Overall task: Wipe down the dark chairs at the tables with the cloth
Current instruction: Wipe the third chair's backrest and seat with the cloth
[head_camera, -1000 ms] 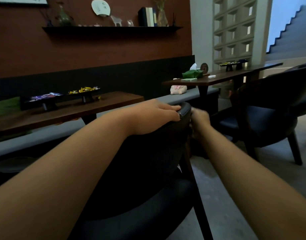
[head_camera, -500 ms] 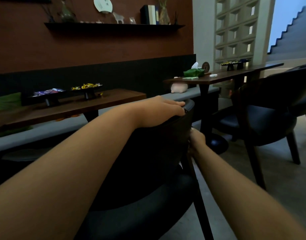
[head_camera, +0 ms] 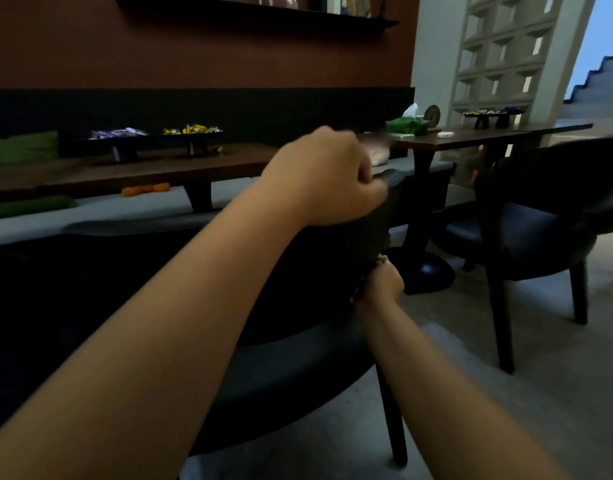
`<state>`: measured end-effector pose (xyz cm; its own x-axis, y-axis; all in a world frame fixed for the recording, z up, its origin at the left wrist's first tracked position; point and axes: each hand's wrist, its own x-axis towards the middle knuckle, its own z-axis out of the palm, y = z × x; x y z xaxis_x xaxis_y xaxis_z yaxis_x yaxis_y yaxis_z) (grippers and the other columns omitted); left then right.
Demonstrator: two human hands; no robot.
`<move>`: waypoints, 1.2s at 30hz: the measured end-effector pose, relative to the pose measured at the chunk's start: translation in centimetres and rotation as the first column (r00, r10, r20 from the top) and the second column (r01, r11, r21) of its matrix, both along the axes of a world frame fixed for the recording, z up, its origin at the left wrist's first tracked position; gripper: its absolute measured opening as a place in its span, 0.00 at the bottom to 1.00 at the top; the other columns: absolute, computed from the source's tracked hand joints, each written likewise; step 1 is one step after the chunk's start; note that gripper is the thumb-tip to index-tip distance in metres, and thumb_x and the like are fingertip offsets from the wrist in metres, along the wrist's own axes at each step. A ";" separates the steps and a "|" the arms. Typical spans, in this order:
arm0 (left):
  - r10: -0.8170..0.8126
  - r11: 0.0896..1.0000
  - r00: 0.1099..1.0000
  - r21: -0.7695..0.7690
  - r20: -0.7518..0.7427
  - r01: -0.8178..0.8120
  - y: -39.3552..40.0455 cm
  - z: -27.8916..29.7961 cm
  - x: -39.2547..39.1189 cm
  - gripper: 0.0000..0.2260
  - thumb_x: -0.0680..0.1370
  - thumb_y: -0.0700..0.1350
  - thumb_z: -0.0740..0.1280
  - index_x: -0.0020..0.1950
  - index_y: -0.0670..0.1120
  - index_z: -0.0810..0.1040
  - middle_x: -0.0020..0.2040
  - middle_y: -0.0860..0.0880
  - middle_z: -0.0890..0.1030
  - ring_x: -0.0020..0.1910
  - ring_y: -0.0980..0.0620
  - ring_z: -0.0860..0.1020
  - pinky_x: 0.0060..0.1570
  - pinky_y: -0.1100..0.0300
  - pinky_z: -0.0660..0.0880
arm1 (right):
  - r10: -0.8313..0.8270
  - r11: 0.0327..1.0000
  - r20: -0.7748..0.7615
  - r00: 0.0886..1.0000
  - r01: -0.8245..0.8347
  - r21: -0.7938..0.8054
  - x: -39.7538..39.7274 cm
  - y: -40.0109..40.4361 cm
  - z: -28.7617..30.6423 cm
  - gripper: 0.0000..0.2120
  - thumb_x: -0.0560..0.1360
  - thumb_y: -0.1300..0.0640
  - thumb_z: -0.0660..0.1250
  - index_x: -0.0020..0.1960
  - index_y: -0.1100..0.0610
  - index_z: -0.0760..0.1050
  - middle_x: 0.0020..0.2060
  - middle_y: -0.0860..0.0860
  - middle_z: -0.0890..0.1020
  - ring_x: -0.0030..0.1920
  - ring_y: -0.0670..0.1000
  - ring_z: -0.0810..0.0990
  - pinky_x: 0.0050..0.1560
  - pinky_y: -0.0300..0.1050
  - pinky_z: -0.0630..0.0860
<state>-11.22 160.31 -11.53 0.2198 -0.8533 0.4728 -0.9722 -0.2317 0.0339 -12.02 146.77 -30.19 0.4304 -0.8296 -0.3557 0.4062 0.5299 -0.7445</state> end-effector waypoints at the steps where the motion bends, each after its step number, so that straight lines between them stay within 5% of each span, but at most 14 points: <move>1: 0.049 0.999 0.991 -0.018 0.127 -0.048 0.9 -0.9 -0.6 0.13 0.76 0.60 0.62 0.49 0.54 0.81 0.34 0.55 0.79 0.29 0.62 0.77 0.23 0.71 0.67 | -0.024 0.999 0.009 1.000 0.024 -0.037 -0.2 0.3 0.4 0.12 0.77 0.58 0.60 0.41 0.60 0.79 0.37 0.57 0.81 0.38 0.55 0.80 0.33 0.44 0.75; 3: 0.170 0.983 0.925 -0.126 0.339 -0.135 2.7 -3.7 -1.8 0.17 0.77 0.59 0.61 0.61 0.54 0.78 0.42 0.55 0.81 0.35 0.61 0.78 0.29 0.65 0.71 | -0.112 0.963 0.054 0.992 0.122 -0.242 -0.5 1.0 1.0 0.12 0.77 0.59 0.60 0.49 0.56 0.82 0.43 0.54 0.85 0.46 0.55 0.83 0.41 0.46 0.80; 5: 0.245 0.959 0.878 -0.237 0.411 -0.156 4.6 -6.4 -2.9 0.23 0.76 0.55 0.61 0.70 0.49 0.73 0.60 0.49 0.81 0.53 0.51 0.80 0.47 0.55 0.75 | -0.184 0.883 0.076 0.980 0.199 -0.425 -1.1 1.1 2.2 0.14 0.78 0.61 0.58 0.59 0.56 0.79 0.54 0.53 0.83 0.56 0.53 0.81 0.57 0.50 0.78; 8: 0.295 0.939 0.843 -0.301 0.449 -0.168 6.7 -9.3 -3.2 0.29 0.76 0.53 0.61 0.76 0.48 0.65 0.74 0.44 0.68 0.72 0.45 0.67 0.66 0.48 0.62 | -0.210 0.706 0.218 0.953 0.302 -0.640 -2.4 0.6 5.5 0.17 0.79 0.60 0.58 0.66 0.53 0.74 0.62 0.49 0.78 0.63 0.45 0.75 0.66 0.45 0.72; 12: 0.389 0.906 0.809 -0.341 0.441 -0.250 6.9 -12.0 -3.1 0.35 0.75 0.53 0.63 0.79 0.48 0.56 0.80 0.43 0.51 0.79 0.42 0.47 0.75 0.42 0.45 | -0.214 0.499 0.313 0.925 0.379 -0.779 -3.3 1.6 8.8 0.16 0.79 0.60 0.58 0.65 0.51 0.73 0.63 0.46 0.76 0.64 0.40 0.73 0.65 0.33 0.69; 19: 0.436 0.846 0.874 -0.429 0.215 -0.317 6.0 -16.3 -4.2 0.36 0.76 0.52 0.63 0.80 0.49 0.50 0.80 0.45 0.39 0.78 0.42 0.37 0.74 0.43 0.34 | -0.278 0.776 0.197 0.940 0.340 -0.531 -2.4 3.6 3.5 0.18 0.80 0.66 0.55 0.69 0.61 0.71 0.65 0.55 0.75 0.67 0.50 0.72 0.70 0.45 0.66; 21: 0.414 0.816 0.902 -0.488 0.122 -0.309 6.0 -17.7 -4.3 0.37 0.77 0.52 0.62 0.80 0.48 0.46 0.79 0.45 0.36 0.78 0.42 0.37 0.74 0.45 0.34 | -0.274 0.786 0.225 0.935 0.352 -0.508 -2.5 3.3 4.4 0.18 0.79 0.65 0.56 0.68 0.60 0.71 0.64 0.54 0.76 0.66 0.50 0.73 0.69 0.46 0.68; 23: 0.360 0.703 0.923 -0.611 -0.137 -0.365 5.8 -19.0 -4.6 0.38 0.78 0.52 0.61 0.80 0.47 0.41 0.78 0.43 0.33 0.77 0.44 0.35 0.75 0.49 0.33 | -0.282 0.696 0.299 0.912 0.409 -0.590 -2.8 3.4 5.9 0.19 0.79 0.64 0.56 0.69 0.60 0.71 0.65 0.53 0.75 0.66 0.48 0.73 0.68 0.41 0.68; 25: 0.145 0.436 0.811 -0.699 -0.567 -0.567 5.3 -19.8 -4.8 0.41 0.79 0.53 0.62 0.79 0.47 0.36 0.77 0.44 0.31 0.77 0.50 0.34 0.76 0.50 0.38 | -0.335 0.573 0.326 0.884 0.466 -0.674 -2.6 4.2 6.3 0.20 0.78 0.65 0.56 0.70 0.61 0.69 0.67 0.55 0.73 0.68 0.49 0.70 0.66 0.29 0.64; 27: -0.258 0.184 0.520 -0.570 -0.814 -0.801 4.8 -19.8 -4.3 0.43 0.79 0.54 0.64 0.78 0.48 0.33 0.78 0.45 0.35 0.77 0.53 0.40 0.76 0.52 0.45 | -0.371 0.593 0.314 0.874 0.483 -0.645 -2.3 5.3 4.9 0.20 0.79 0.68 0.55 0.70 0.64 0.67 0.68 0.57 0.71 0.69 0.52 0.68 0.63 0.23 0.61; 28: -0.442 0.155 0.375 -0.481 -0.815 -0.863 4.7 -19.9 -3.7 0.45 0.78 0.57 0.65 0.77 0.50 0.31 0.79 0.47 0.37 0.78 0.52 0.44 0.75 0.53 0.48 | -0.369 0.638 0.299 0.880 0.473 -0.608 -2.1 5.9 3.7 0.20 0.79 0.69 0.55 0.70 0.64 0.67 0.68 0.58 0.71 0.69 0.53 0.68 0.62 0.22 0.61; 30: -0.606 0.238 0.168 -0.378 -0.778 -0.894 4.8 -20.5 -2.7 0.52 0.70 0.67 0.64 0.76 0.55 0.29 0.80 0.50 0.42 0.78 0.49 0.51 0.74 0.50 0.52 | -0.330 0.739 0.237 0.913 0.407 -0.537 -1.8 6.4 1.8 0.19 0.80 0.68 0.54 0.70 0.64 0.67 0.69 0.58 0.70 0.69 0.52 0.68 0.64 0.25 0.62; 33: -0.691 0.306 0.119 -0.437 -0.713 -0.846 5.3 -22.3 -1.5 0.58 0.62 0.70 0.69 0.77 0.57 0.32 0.78 0.52 0.59 0.73 0.50 0.66 0.71 0.45 0.64 | -0.263 0.856 0.141 0.954 0.298 -0.422 -1.8 5.5 1.7 0.17 0.81 0.64 0.53 0.66 0.64 0.72 0.64 0.59 0.75 0.64 0.55 0.74 0.67 0.45 0.68; 36: -0.792 0.329 0.095 -0.553 -0.603 -0.765 6.4 -23.5 -0.7 0.44 0.65 0.65 0.74 0.76 0.52 0.63 0.67 0.49 0.77 0.63 0.49 0.77 0.61 0.49 0.74 | -0.262 0.833 0.190 0.946 0.321 -0.451 -2.7 5.0 4.5 0.17 0.79 0.65 0.53 0.66 0.65 0.72 0.64 0.60 0.75 0.64 0.57 0.74 0.67 0.49 0.70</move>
